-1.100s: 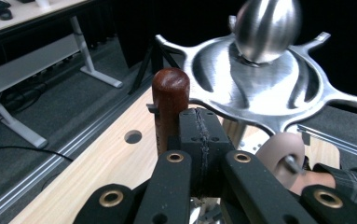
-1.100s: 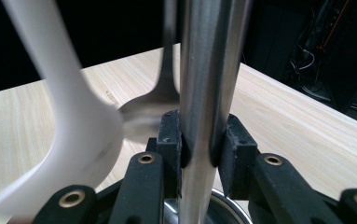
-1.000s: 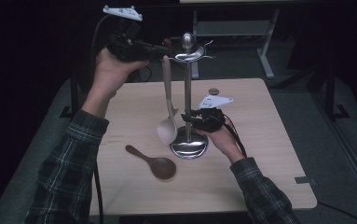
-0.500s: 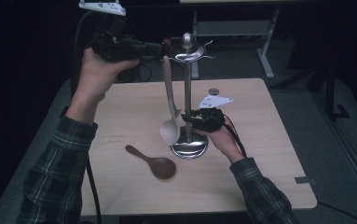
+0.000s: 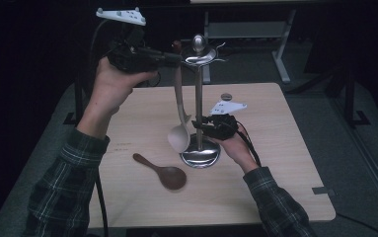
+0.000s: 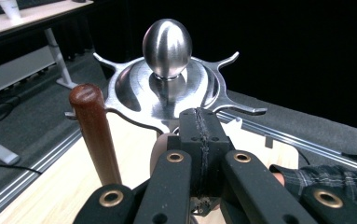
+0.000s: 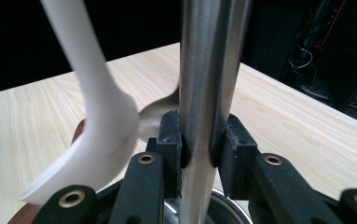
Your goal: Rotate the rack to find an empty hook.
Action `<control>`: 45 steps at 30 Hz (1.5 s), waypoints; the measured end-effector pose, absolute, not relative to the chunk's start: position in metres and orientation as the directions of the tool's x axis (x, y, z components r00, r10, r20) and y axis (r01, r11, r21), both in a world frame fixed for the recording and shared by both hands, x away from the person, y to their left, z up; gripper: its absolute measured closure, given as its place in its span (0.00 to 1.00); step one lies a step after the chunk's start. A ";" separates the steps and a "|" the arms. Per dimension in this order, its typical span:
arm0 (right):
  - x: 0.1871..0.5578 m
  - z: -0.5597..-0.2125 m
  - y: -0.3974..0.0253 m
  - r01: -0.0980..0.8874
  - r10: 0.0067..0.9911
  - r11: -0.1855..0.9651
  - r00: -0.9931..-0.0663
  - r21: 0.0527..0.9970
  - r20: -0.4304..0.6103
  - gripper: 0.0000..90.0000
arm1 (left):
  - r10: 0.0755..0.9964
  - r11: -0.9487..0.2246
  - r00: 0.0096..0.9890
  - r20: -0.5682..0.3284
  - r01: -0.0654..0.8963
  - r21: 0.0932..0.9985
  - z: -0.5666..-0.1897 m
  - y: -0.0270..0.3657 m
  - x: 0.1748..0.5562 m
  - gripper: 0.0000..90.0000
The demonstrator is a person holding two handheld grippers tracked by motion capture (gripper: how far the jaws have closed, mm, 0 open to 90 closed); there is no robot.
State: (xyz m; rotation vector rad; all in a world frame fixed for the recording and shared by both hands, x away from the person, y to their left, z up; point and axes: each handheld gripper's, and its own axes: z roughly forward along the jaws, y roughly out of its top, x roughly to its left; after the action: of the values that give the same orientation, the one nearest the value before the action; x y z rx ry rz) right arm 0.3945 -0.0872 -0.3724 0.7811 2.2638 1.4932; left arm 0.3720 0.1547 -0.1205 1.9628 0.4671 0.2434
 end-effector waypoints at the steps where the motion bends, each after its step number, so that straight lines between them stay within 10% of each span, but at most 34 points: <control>1: 0.395 -0.372 -0.087 0.267 0.599 0.305 -0.800 0.914 0.034 0.81 | 0.429 -0.370 0.903 -0.037 0.213 0.905 -0.120 0.155 0.372 1.00; 45: 0.395 -0.372 -0.087 0.260 0.601 0.312 -0.799 0.914 0.022 0.80 | 0.492 -0.357 0.870 -0.025 0.228 0.906 -0.147 0.185 0.367 1.00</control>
State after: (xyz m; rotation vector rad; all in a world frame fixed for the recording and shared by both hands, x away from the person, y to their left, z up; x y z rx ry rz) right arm 0.3946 -0.0870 -0.3719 0.7732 2.2610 1.4827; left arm 0.3672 0.1849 -0.1468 1.9497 0.5294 0.3025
